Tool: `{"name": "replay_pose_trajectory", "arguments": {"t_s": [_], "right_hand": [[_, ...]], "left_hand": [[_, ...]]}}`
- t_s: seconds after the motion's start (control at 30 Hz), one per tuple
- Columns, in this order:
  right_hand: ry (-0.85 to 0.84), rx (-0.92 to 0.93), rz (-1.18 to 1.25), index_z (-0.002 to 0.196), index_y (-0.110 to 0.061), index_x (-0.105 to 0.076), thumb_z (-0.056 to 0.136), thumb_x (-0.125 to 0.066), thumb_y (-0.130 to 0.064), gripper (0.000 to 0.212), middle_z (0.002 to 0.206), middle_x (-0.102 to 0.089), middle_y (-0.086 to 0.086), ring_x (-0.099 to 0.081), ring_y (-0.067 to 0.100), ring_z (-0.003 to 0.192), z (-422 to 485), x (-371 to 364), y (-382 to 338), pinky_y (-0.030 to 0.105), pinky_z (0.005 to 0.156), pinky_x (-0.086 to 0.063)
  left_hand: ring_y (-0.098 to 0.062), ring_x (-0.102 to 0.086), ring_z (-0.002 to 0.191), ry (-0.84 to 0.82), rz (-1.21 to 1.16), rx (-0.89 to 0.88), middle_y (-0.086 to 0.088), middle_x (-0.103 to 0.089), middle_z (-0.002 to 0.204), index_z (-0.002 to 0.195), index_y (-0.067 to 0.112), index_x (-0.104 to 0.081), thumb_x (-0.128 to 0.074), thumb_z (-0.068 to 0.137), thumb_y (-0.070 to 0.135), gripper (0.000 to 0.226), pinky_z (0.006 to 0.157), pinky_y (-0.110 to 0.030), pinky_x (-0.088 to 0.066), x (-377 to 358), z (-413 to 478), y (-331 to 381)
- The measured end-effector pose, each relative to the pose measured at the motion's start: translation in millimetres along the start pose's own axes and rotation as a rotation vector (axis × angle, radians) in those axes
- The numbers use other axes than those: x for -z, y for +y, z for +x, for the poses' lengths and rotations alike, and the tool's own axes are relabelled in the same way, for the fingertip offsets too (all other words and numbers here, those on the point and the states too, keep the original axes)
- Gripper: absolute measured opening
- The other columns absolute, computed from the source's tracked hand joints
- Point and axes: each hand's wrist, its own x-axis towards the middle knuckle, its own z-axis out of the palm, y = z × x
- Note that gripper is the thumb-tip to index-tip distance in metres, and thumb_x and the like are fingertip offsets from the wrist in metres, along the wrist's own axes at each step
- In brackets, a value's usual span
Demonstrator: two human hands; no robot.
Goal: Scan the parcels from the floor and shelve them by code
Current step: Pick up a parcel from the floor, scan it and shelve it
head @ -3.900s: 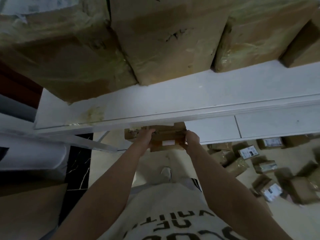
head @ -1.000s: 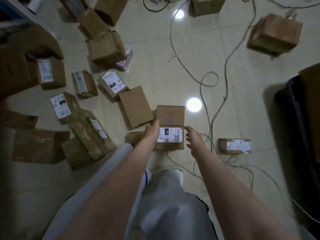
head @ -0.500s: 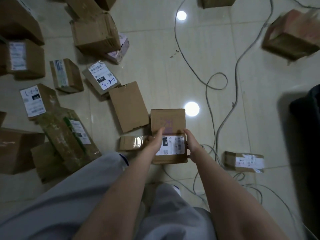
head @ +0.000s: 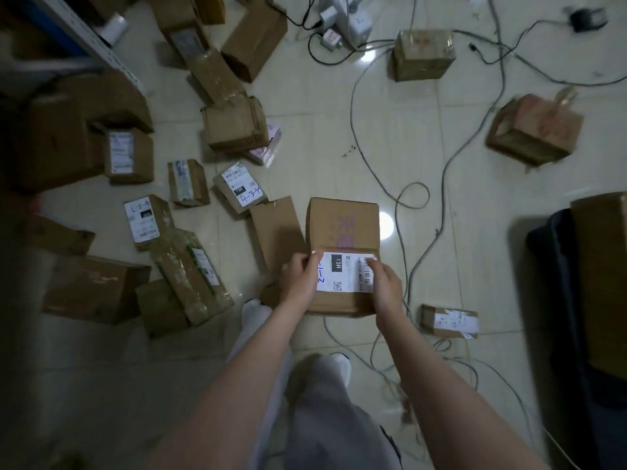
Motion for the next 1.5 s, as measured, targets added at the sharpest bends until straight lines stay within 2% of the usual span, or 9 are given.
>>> {"name": "replay_pose_trajectory", "arguments": {"t_s": [0.13, 0.33, 0.5, 0.6, 0.77, 0.97, 1.2, 1.37, 1.5], "right_hand": [[0.012, 0.072, 0.089, 0.091, -0.023, -0.066, 0.097, -0.056, -0.031, 0.014, 0.093, -0.066, -0.007, -0.058, 0.011, 0.086, -66, 9, -73, 0.032, 0.081, -0.044], [0.002, 0.185, 0.197, 0.084, -0.026, -0.065, 0.099, -0.056, -0.026, 0.017, 0.086, -0.063, -0.018, -0.055, -0.001, 0.081, -172, 11, -187, 0.018, 0.070, -0.040], [-0.010, 0.261, 0.230, 0.097, -0.025, -0.067, 0.098, -0.057, -0.029, 0.011, 0.104, -0.067, -0.009, -0.057, -0.001, 0.091, -249, 3, -257, 0.023, 0.076, -0.041], [-0.017, 0.337, 0.238, 0.097, -0.025, -0.067, 0.097, -0.058, -0.029, 0.010, 0.109, -0.067, -0.005, -0.060, 0.006, 0.096, -294, -6, -300, 0.025, 0.076, -0.042], [-0.068, 0.499, 0.213, 0.113, -0.025, -0.068, 0.078, -0.062, -0.040, 0.039, 0.113, -0.070, -0.004, -0.064, 0.016, 0.106, -358, -24, -376, 0.033, 0.086, -0.049], [-0.193, 0.640, 0.337, 0.117, -0.021, -0.064, 0.091, -0.061, -0.007, 0.030, 0.105, -0.069, -0.011, -0.060, 0.002, 0.092, -397, -24, -464, 0.022, 0.071, -0.043], [-0.329, 0.713, 0.371, 0.106, -0.018, -0.067, 0.084, -0.065, -0.015, 0.022, 0.085, -0.070, -0.014, -0.058, 0.005, 0.080, -374, -5, -545, 0.023, 0.066, -0.040], [-0.450, 0.712, 0.312, 0.105, -0.023, -0.069, 0.069, -0.062, -0.028, 0.037, 0.097, -0.071, -0.008, -0.060, 0.016, 0.088, -339, 35, -612, 0.030, 0.068, -0.045], [-0.526, 0.793, 0.212, 0.108, -0.024, -0.069, 0.087, -0.063, -0.013, 0.025, 0.098, -0.071, -0.002, -0.061, 0.013, 0.086, -313, 69, -666, 0.027, 0.068, -0.047]], "left_hand": [[-0.017, -0.056, 0.100, 0.029, -0.159, -0.131, -0.009, -0.057, 0.115, 0.097, 0.020, -0.057, -0.057, 0.099, 0.029, 0.010, 0.072, -0.015, -0.042, 36, -67, 72], [-0.013, -0.058, 0.096, -0.007, -0.380, -0.235, -0.007, -0.060, 0.115, 0.117, 0.014, -0.052, -0.053, 0.101, 0.015, 0.016, 0.066, -0.005, -0.045, 110, -162, 180], [-0.018, -0.061, 0.113, -0.048, -0.408, -0.356, -0.001, -0.065, 0.121, 0.112, 0.030, -0.057, -0.054, 0.102, 0.020, 0.015, 0.087, -0.020, -0.048, 176, -217, 237], [-0.010, -0.062, 0.110, -0.068, -0.416, -0.423, 0.004, -0.065, 0.122, 0.120, 0.031, -0.056, -0.054, 0.102, 0.023, 0.019, 0.083, -0.017, -0.049, 216, -247, 276], [-0.012, -0.064, 0.112, -0.020, -0.484, -0.539, 0.004, -0.064, 0.127, 0.133, 0.027, -0.052, -0.057, 0.100, 0.025, 0.033, 0.095, -0.029, -0.052, 269, -291, 348], [-0.014, -0.069, 0.106, 0.051, -0.502, -0.634, 0.006, -0.072, 0.113, 0.120, 0.042, -0.056, -0.048, 0.103, 0.041, 0.019, 0.095, -0.044, -0.055, 317, -319, 422], [0.006, -0.065, 0.084, 0.166, -0.584, -0.688, 0.003, -0.066, 0.112, 0.123, 0.021, -0.059, -0.045, 0.106, 0.029, 0.023, 0.061, -0.009, -0.047, 292, -328, 491], [-0.016, -0.062, 0.112, 0.222, -0.620, -0.738, -0.001, -0.066, 0.123, 0.126, 0.021, -0.056, -0.055, 0.100, 0.017, 0.027, 0.083, -0.019, -0.052, 248, -326, 552], [-0.004, -0.065, 0.093, 0.237, -0.710, -0.666, 0.013, -0.065, 0.108, 0.128, 0.028, -0.049, -0.061, 0.096, 0.016, 0.037, 0.061, -0.014, -0.051, 209, -321, 585]]}}
